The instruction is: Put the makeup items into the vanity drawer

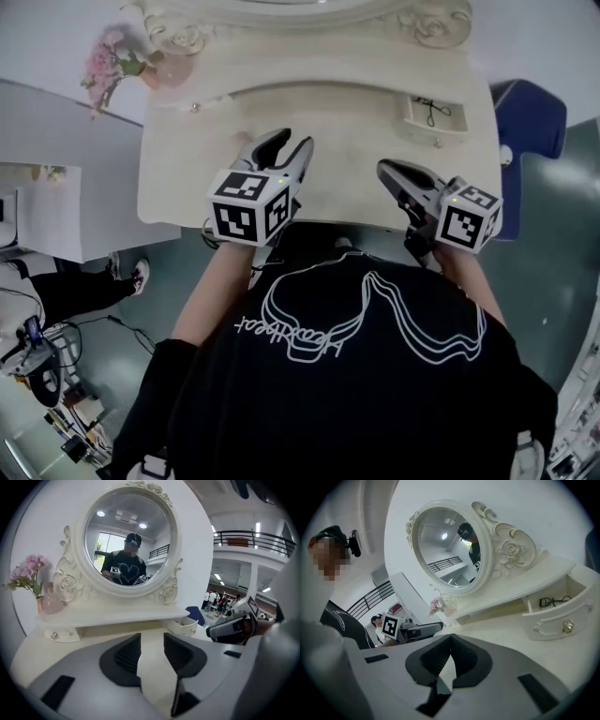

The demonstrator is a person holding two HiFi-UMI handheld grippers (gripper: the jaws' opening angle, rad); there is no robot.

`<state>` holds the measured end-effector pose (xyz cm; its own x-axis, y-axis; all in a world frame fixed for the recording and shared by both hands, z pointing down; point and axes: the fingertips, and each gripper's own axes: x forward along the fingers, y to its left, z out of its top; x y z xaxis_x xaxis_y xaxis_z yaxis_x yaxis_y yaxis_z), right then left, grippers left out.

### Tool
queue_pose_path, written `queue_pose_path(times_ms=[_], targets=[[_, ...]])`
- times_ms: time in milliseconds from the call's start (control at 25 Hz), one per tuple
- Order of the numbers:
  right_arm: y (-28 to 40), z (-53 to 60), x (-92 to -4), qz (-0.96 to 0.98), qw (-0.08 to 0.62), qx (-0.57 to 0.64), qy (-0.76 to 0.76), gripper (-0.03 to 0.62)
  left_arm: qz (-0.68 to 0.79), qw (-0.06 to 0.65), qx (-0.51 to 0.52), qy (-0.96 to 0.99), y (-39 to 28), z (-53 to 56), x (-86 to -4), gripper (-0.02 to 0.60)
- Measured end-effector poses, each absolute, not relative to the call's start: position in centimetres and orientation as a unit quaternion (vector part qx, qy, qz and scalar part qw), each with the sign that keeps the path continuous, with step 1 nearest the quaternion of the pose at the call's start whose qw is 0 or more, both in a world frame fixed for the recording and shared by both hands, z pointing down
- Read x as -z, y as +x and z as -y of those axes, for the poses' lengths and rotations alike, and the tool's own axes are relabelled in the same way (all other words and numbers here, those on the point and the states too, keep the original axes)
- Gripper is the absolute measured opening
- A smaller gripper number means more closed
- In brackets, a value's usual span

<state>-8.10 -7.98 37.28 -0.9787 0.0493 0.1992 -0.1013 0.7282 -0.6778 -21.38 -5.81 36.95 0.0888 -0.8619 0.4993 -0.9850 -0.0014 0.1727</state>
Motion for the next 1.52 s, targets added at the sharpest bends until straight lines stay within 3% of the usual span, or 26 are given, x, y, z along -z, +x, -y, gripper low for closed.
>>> queue_pose_path(times_ms=[200, 520, 720, 920, 1160, 1520], targets=[[-11.0, 7.5, -37.4, 0.923, 0.116, -0.366, -0.012, 0.005, 0.699, 0.245, -0.131, 0.659, -25.7, 3.9, -37.9, 0.152], [-13.6, 7.6, -38.9, 0.915, 0.136, -0.378, -0.027, 0.005, 0.741, 0.259, -0.155, 0.6, -31.7, 1.9, -40.8, 0.235], [-14.1, 8.3, -39.7, 0.912, 0.144, -0.383, -0.024, 0.005, 0.763, 0.246, -0.18, 0.57, -34.3, 1.9, -42.3, 0.332], [-14.8, 8.8, -40.4, 0.91, 0.151, -0.386, -0.023, 0.005, 0.763, 0.268, -0.194, 0.554, -35.6, 2.0, -44.9, 0.367], [-15.6, 9.5, -40.5, 0.909, 0.153, -0.387, -0.022, 0.005, 0.759, 0.288, -0.216, 0.542, -36.5, 1.8, -47.8, 0.362], [-16.2, 9.4, -41.0, 0.905, 0.157, -0.395, -0.022, 0.005, 0.741, 0.33, -0.249, 0.53, -36.7, 1.2, -50.1, 0.26]])
